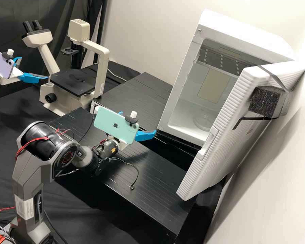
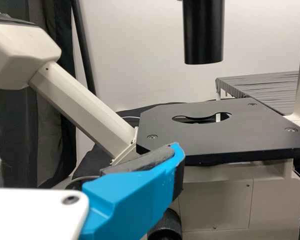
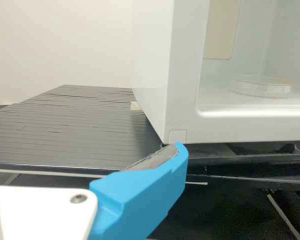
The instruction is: Take out the petri dish and place it under the microscope.
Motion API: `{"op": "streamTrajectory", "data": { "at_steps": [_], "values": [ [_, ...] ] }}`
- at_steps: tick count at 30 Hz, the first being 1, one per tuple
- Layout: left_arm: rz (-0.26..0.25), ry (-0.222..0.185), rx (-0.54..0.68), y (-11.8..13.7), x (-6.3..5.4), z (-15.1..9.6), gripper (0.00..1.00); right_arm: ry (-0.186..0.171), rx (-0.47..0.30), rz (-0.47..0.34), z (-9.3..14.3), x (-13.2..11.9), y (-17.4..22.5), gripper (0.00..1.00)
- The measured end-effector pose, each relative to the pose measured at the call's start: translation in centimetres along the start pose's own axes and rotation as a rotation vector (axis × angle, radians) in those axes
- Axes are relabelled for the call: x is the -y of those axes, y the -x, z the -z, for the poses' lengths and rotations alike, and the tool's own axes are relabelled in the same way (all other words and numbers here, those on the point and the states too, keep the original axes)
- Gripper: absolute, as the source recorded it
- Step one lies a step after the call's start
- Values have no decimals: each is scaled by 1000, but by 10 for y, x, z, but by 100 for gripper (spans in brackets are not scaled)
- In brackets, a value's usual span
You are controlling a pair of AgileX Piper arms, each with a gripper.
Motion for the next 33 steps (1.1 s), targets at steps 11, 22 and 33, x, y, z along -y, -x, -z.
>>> {"op": "streamTrajectory", "data": {
  "at_steps": [11,22,33],
  "values": [
    [0,0,0,0,0,0,100,22,-10,-33,-14,-5,18,100],
    [0,0,0,0,0,0,100,3,68,-191,-64,-49,55,100],
    [0,0,0,0,0,0,100,44,43,-293,-95,-107,2,100]
  ]
}}
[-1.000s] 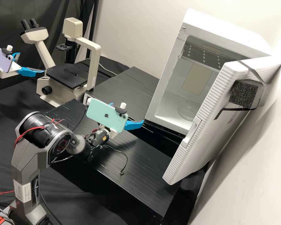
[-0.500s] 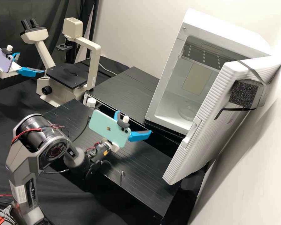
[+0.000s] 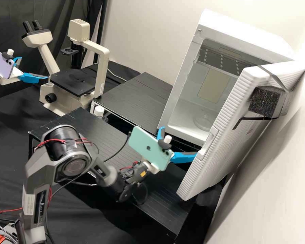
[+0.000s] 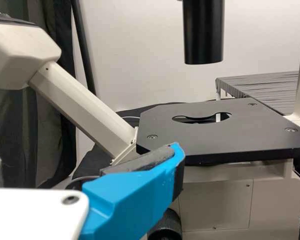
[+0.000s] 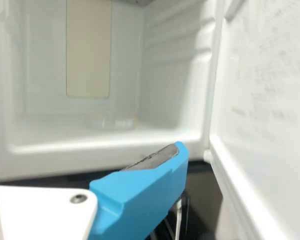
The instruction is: Take out the petri dish and place it under the microscope.
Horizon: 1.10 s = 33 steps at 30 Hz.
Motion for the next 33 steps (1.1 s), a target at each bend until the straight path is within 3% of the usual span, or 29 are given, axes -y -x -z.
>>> {"op": "streamTrajectory", "data": {
  "at_steps": [3,8,14,17,19,24,33],
  "values": [
    [0,0,0,0,0,0,100,-10,-24,30,-2,-8,-24,100],
    [0,0,0,0,0,0,100,-54,-2,97,-12,-24,-58,100],
    [0,0,0,0,0,0,100,-64,26,103,-16,-47,-79,100],
    [0,0,0,0,0,0,100,-39,15,107,-13,-57,-89,100],
    [0,0,0,0,0,0,100,1,-9,104,-9,-65,-95,100],
    [0,0,0,0,0,0,100,59,-30,103,0,-76,-104,100],
    [0,0,0,0,0,0,100,75,14,146,3,-62,-123,100]
  ]
}}
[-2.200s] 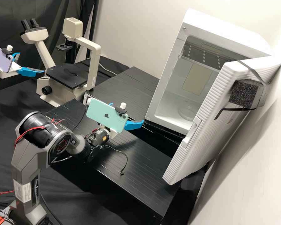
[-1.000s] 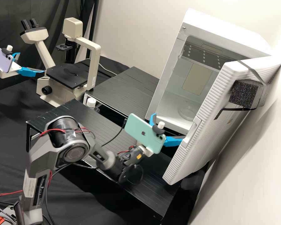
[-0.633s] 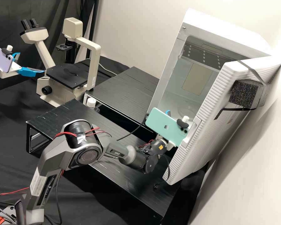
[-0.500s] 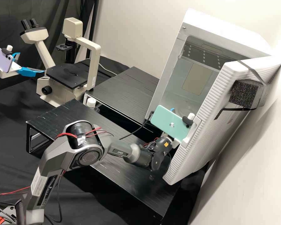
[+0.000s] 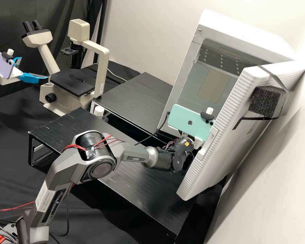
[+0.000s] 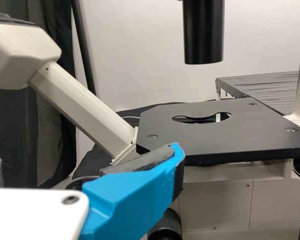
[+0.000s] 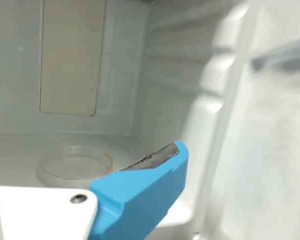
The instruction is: Take out the petri dish and place it under the microscope.
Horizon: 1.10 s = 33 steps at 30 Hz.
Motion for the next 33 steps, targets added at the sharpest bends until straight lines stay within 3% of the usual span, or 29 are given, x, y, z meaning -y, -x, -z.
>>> {"op": "streamTrajectory", "data": {
  "at_steps": [6,16,22,33],
  "values": [
    [0,0,0,0,0,0,100,-4,63,48,-6,17,-16,100],
    [0,0,0,0,0,0,100,-3,103,78,-8,30,-34,100],
    [0,0,0,0,0,0,100,4,102,75,-2,31,-45,100],
    [0,0,0,0,0,0,100,-23,94,95,7,48,-58,100]
  ]
}}
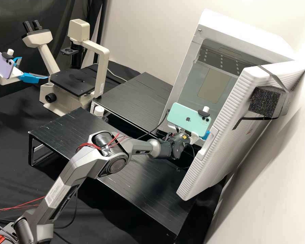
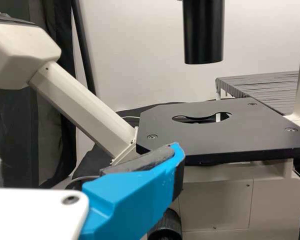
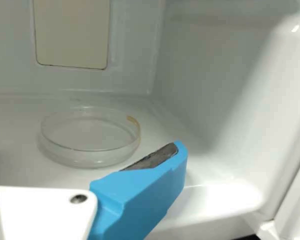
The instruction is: Take out the petri dish and place it under the microscope.
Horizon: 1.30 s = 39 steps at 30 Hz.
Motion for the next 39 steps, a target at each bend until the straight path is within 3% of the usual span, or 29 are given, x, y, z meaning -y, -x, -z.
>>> {"op": "streamTrajectory", "data": {
  "at_steps": [23,24,31,39],
  "values": [
    [0,0,0,0,0,0,100,-61,14,13,0,15,-14,100],
    [0,0,0,0,0,0,100,-61,14,13,0,15,-14,0],
    [0,0,0,0,0,0,100,-41,26,25,0,17,-18,0],
    [0,0,0,0,0,0,100,-44,25,32,-2,22,-22,0]
  ]
}}
